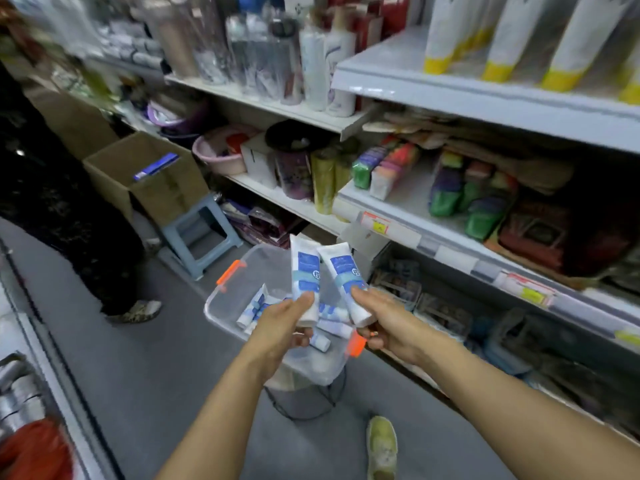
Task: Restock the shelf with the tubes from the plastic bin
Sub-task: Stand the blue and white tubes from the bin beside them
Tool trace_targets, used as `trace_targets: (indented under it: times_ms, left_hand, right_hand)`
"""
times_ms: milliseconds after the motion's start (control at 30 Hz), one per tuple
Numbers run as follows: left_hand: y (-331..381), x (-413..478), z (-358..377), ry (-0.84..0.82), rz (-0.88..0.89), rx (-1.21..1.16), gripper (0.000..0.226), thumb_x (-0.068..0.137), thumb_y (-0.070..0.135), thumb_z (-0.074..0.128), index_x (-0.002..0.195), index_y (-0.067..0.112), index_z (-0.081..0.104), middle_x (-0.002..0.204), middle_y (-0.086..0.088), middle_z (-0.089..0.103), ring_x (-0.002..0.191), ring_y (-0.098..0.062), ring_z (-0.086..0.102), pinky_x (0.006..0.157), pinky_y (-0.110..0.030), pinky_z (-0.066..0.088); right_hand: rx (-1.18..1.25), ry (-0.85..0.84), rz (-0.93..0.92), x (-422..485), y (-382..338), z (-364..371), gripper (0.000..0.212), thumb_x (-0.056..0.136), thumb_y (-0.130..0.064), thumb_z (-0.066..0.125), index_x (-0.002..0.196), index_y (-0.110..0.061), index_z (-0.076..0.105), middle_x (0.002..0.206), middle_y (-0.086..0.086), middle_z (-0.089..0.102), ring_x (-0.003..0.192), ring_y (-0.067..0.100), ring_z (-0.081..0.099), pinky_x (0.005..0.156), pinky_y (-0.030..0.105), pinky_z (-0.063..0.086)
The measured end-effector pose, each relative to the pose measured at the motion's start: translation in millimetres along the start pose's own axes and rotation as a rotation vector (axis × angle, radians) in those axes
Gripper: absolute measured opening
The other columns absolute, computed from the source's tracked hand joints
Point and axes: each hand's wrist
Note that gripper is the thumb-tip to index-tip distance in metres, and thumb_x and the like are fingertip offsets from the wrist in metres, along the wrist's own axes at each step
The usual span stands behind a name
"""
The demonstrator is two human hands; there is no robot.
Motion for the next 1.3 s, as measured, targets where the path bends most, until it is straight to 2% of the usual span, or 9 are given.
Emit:
trace_targets:
  times_ms: [133,333,500,633,833,933,1033,1167,1300]
  left_hand:
    - [38,-35,35,-0.087,0.076,0.054,0.024,0.094,0.022,0.059,0.103,0.001,0.067,0.082,-0.014,0.064,0.063,-0.021,0.058,0.055,-0.025,0.052]
    - [72,-70,99,-0.198,0.221,0.099,0.020,0.093,0.006,0.056,0.111,0.007,0.063,0.103,-0.013,0.072,0.087,-0.029,0.069,0.065,-0.032,0.058]
    - [96,-91,170,-0.260,0.304,0.118,0.019,0.091,0.006,0.059,0.110,0.007,0.060,0.109,-0.015,0.069,0.095,-0.029,0.068,0.080,-0.045,0.059]
    - [120,-110,241,-0.350,0.380,0.097,0.018,0.091,0.004,0.058,0.109,0.006,0.060,0.107,-0.017,0.069,0.090,-0.028,0.068,0.077,-0.042,0.059]
    - [141,-138,359,-0.485,0.499,0.159,0.019,0.090,0.010,0.059,0.107,0.017,0.065,0.104,-0.005,0.074,0.096,-0.022,0.070,0.085,-0.041,0.057]
    - [148,-153,414,-0.538,0.510,0.143,0.021,0.091,0.010,0.058,0.109,0.017,0.064,0.102,-0.003,0.074,0.094,-0.019,0.071,0.080,-0.036,0.059]
    - [155,-161,465,-0.592,0.507,0.127,0.026,0.091,0.010,0.059,0.116,0.012,0.062,0.105,-0.006,0.073,0.093,-0.022,0.071,0.079,-0.041,0.059]
    - [160,-171,524,-0.573,0.495,0.121,0.020,0.092,0.011,0.058,0.112,0.006,0.060,0.102,-0.017,0.071,0.082,-0.028,0.068,0.055,-0.025,0.053]
    - [167,-170,570,-0.548,0.482,0.078,0.008,0.092,0.010,0.060,0.100,0.007,0.059,0.100,-0.019,0.066,0.083,-0.032,0.066,0.068,-0.035,0.061]
  right_hand:
    - [-0.131,-0.043,-0.119,-61,-29,-15,0.007,0.091,-0.029,0.062,0.094,-0.024,0.060,0.064,-0.003,0.056,0.048,0.012,0.042,0.042,0.019,0.028]
    - [-0.286,0.057,-0.309,-137,-70,-45,0.037,0.083,-0.010,0.072,0.116,-0.019,0.058,0.100,0.001,0.069,0.072,0.015,0.064,0.058,0.031,0.054]
    - [-0.371,0.305,-0.470,-192,-101,-88,0.053,0.079,-0.008,0.074,0.126,-0.019,0.054,0.112,-0.001,0.069,0.092,0.014,0.068,0.074,0.032,0.058]
    - [-0.332,0.375,-0.516,-250,-125,-133,0.046,0.080,-0.006,0.071,0.121,-0.022,0.056,0.107,0.003,0.069,0.085,0.020,0.067,0.069,0.038,0.059]
    - [-0.391,0.536,-0.594,-328,-153,-218,0.042,0.080,-0.007,0.068,0.119,-0.020,0.060,0.109,-0.002,0.071,0.095,0.014,0.068,0.075,0.027,0.058]
    - [-0.418,0.590,-0.612,-359,-166,-260,0.038,0.080,-0.005,0.067,0.115,-0.018,0.061,0.107,0.000,0.071,0.091,0.014,0.069,0.074,0.031,0.059]
    - [-0.447,0.635,-0.619,-385,-176,-302,0.042,0.079,-0.007,0.070,0.117,-0.018,0.059,0.107,-0.001,0.071,0.077,0.005,0.067,0.061,0.020,0.056]
    - [-0.473,0.727,-0.612,-412,-188,-358,0.045,0.075,-0.011,0.077,0.116,-0.019,0.061,0.106,-0.005,0.071,0.092,0.013,0.068,0.084,0.030,0.055]
    - [-0.510,0.867,-0.598,-429,-203,-419,0.041,0.072,-0.013,0.081,0.107,-0.017,0.062,0.096,-0.004,0.070,0.086,0.014,0.067,0.079,0.028,0.053]
Point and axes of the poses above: each hand's wrist, its own x-axis towards the middle knuckle, its own z-axis out of the palm, y = z × x
